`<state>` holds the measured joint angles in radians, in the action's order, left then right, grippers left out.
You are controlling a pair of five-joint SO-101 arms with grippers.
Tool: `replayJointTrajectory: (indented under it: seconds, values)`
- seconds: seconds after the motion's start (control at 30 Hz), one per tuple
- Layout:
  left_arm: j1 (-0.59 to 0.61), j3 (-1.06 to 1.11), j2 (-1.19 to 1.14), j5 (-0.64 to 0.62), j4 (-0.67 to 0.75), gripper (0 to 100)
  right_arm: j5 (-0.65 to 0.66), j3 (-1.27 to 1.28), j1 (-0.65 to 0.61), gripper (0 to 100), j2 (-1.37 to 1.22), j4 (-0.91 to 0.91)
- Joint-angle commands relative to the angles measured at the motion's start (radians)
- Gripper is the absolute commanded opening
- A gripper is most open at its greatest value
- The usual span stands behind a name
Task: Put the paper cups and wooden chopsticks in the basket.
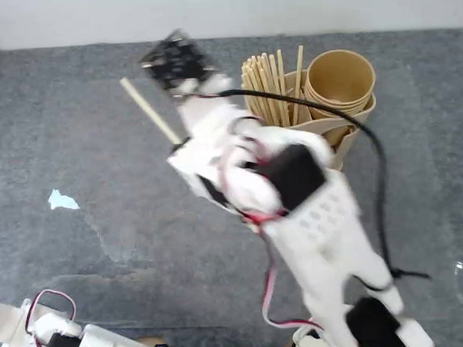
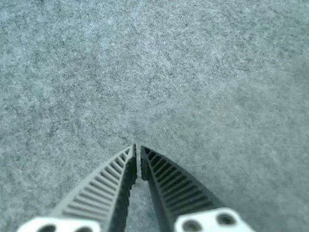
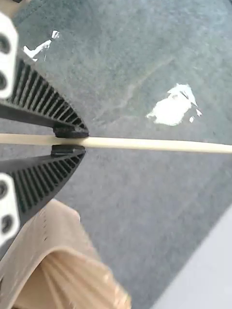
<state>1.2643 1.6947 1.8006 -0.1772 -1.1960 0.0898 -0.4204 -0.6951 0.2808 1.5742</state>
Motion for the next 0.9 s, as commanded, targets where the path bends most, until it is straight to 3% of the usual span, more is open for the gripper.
replayJointTrajectory:
  seconds: [0.0, 0.27, 0.4, 0.67, 0.87]
  values:
    - [0.005, -0.01, 0.006, 0.003, -0.003, 1, 0.012, -0.061, 0.068, 0.8, 0.131, 0.045]
    - [0.005, -0.01, 0.006, 0.003, -0.003, 1, 0.058, 0.034, 0.206, 0.8, 0.28, 0.085]
    - [0.005, -0.01, 0.006, 0.003, -0.003, 1, 0.06, 0.204, 0.251, 0.8, 0.409, -0.008]
    - [0.005, -0.01, 0.006, 0.003, -0.003, 1, 0.066, 0.671, 0.341, 0.8, 0.677, -0.558]
    - [0.005, -0.01, 0.005, 0.003, -0.005, 1, 0.058, 0.921, 0.398, 0.8, 0.725, -1.013]
